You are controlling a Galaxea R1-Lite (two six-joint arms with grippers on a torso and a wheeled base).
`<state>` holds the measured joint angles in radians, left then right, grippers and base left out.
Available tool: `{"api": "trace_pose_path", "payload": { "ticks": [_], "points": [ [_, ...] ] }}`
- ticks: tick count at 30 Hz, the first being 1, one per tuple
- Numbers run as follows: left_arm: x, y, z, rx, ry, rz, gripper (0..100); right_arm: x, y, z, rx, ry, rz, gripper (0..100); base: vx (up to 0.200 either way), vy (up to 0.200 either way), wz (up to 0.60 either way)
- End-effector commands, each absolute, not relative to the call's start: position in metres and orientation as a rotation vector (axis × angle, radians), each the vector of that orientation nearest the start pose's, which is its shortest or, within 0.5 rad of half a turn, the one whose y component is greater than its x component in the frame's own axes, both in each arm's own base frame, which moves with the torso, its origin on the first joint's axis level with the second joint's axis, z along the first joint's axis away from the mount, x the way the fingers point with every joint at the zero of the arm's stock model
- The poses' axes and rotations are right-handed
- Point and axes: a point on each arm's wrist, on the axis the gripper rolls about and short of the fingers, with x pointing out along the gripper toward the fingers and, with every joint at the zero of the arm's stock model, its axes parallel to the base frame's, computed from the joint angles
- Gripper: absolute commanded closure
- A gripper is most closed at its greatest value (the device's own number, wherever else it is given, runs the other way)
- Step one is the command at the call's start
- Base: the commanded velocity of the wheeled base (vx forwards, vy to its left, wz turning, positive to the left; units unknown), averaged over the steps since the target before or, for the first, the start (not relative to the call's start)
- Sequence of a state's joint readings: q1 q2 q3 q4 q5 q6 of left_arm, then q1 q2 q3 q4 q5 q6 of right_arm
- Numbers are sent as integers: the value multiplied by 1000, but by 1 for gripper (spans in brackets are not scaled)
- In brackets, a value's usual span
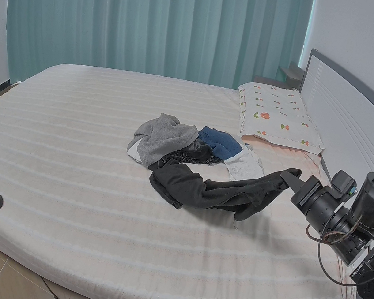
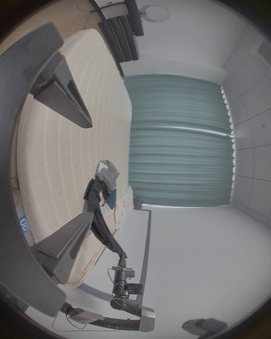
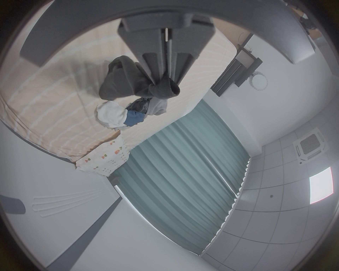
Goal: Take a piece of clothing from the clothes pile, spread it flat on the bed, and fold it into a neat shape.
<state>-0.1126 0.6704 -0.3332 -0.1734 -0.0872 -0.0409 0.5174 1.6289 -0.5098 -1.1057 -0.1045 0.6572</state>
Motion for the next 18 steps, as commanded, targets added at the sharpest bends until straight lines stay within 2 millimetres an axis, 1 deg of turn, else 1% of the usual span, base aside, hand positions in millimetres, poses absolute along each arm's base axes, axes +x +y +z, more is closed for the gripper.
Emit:
{"api": "trace_pose_path", "payload": {
  "ticks": [1,3,4,5,6,7,8,9,11,12,13,15,16,18],
  "points": [
    [136,-45,157,2,480,-349,0,204,122,185,636,143,442,100,0,0,0],
    [150,-52,148,12,525,-361,0,204,121,189,641,127,445,100,0,0,0],
    [150,-52,148,12,525,-361,0,204,121,189,641,127,445,100,0,0,0],
    [164,-60,139,20,554,-376,0,205,121,198,653,92,450,100,0,0,0],
    [171,-65,133,26,565,-389,0,205,121,202,658,76,457,100,0,0,0],
    [174,-67,131,28,568,-391,0,205,122,204,660,70,461,100,0,0,0],
    [184,-74,123,35,577,-404,0,205,123,204,660,71,466,100,0,0,0],
    [184,-74,123,35,577,-404,0,205,123,204,660,71,466,100,0,0,0],
    [202,-90,106,63,584,-397,0,204,122,209,670,42,470,100,0,0,0],
    [204,-92,103,67,586,-396,0,204,122,211,672,35,473,100,0,0,0],
    [210,-102,93,88,590,-390,0,202,120,219,685,8,484,100,0,0,0],
    [218,-116,82,105,583,-392,0,201,122,219,691,11,493,100,0,0,0],
    [222,-126,76,101,569,-398,0,199,124,223,698,-2,503,100,0,0,0],
    [228,-144,72,73,528,-417,0,196,123,234,710,-42,527,100,0,0,0]
  ]
}}
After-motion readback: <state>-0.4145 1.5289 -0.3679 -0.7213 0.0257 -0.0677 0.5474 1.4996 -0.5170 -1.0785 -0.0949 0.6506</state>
